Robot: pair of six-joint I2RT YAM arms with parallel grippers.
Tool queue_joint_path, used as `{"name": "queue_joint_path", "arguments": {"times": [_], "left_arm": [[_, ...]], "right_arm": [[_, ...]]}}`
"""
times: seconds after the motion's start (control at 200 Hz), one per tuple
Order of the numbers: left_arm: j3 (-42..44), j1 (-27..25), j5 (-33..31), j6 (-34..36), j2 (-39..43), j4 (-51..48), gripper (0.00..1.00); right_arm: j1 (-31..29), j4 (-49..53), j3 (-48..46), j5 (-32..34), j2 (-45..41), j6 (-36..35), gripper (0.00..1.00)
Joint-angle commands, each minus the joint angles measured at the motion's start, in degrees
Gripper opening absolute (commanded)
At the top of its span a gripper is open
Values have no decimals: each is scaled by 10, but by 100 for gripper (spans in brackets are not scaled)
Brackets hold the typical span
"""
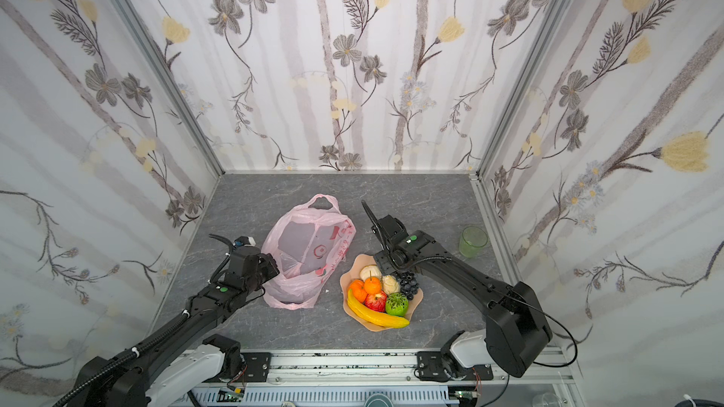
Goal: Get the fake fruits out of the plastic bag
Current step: 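Carry the grapes with the right gripper over the peach bowl and lower them, then open the right gripper to drop the grapes while the left gripper releases the bag rim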
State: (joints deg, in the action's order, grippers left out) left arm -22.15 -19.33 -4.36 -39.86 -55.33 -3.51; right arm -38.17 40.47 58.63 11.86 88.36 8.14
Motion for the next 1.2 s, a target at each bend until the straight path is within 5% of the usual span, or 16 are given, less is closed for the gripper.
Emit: {"name": "queue_joint_path", "arguments": {"times": [0.0, 0.465, 0.67, 0.979, 1.194], "left_arm": [[-9, 1, 4, 2, -7, 6, 0], [-40, -1, 23, 13, -52, 8, 0], [-88, -12, 32, 23, -104, 13, 0], [-261, -31, 43, 82, -275, 11, 0], [-441, -40, 81, 137, -441, -1, 1]], "right_arm": [[8, -25, -5, -34, -5, 17, 71], [15, -59, -13, -88, 18, 31, 60], [14, -62, -5, -47, 17, 53, 67], [45, -86, -32, 41, -141, 132, 75], [87, -127, -127, 6, -286, 218, 85]]}}
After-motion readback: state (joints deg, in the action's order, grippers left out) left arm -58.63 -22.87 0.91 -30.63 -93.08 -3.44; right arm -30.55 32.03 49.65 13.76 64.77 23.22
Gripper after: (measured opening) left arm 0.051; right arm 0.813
